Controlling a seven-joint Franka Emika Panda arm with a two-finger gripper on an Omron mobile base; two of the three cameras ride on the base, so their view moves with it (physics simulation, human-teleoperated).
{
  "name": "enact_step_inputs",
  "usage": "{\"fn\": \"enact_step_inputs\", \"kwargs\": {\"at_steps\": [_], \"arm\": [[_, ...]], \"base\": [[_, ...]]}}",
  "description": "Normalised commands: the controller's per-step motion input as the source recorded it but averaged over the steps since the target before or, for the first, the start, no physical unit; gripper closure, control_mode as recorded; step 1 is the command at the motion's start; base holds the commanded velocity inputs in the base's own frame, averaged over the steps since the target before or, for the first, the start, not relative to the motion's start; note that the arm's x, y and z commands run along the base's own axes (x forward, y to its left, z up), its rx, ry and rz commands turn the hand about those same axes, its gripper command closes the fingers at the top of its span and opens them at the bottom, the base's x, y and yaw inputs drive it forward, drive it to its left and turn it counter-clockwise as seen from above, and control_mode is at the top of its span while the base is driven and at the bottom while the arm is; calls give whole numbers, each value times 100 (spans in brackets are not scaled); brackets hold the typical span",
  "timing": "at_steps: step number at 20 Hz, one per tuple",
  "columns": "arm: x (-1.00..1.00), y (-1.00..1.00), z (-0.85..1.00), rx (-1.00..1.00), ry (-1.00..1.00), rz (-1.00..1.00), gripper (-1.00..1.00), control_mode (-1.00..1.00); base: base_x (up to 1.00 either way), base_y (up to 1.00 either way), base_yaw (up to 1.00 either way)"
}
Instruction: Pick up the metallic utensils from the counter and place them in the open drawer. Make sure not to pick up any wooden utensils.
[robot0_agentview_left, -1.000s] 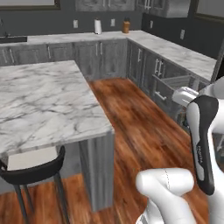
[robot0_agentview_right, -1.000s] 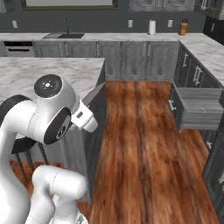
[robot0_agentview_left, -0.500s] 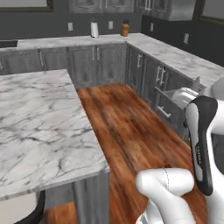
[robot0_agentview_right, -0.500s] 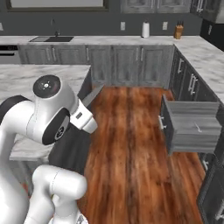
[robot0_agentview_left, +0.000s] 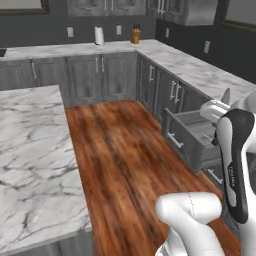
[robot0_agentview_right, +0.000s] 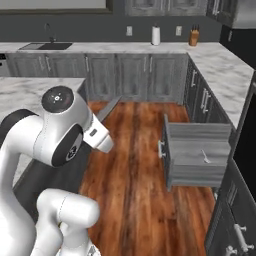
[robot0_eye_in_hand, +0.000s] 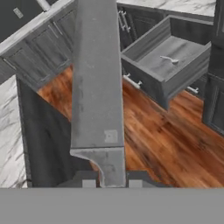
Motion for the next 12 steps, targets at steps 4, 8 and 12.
{"fn": "enact_step_inputs", "kwargs": {"at_steps": [4,8,12], "arm": [[0,0,0,0,0,0,100,100],[0,0,0,0,0,0,100,100],[0,0,0,0,0,0,100,100]], "base": [[87,-44,0],[41,-47,-7],[18,-9,-19]]}}
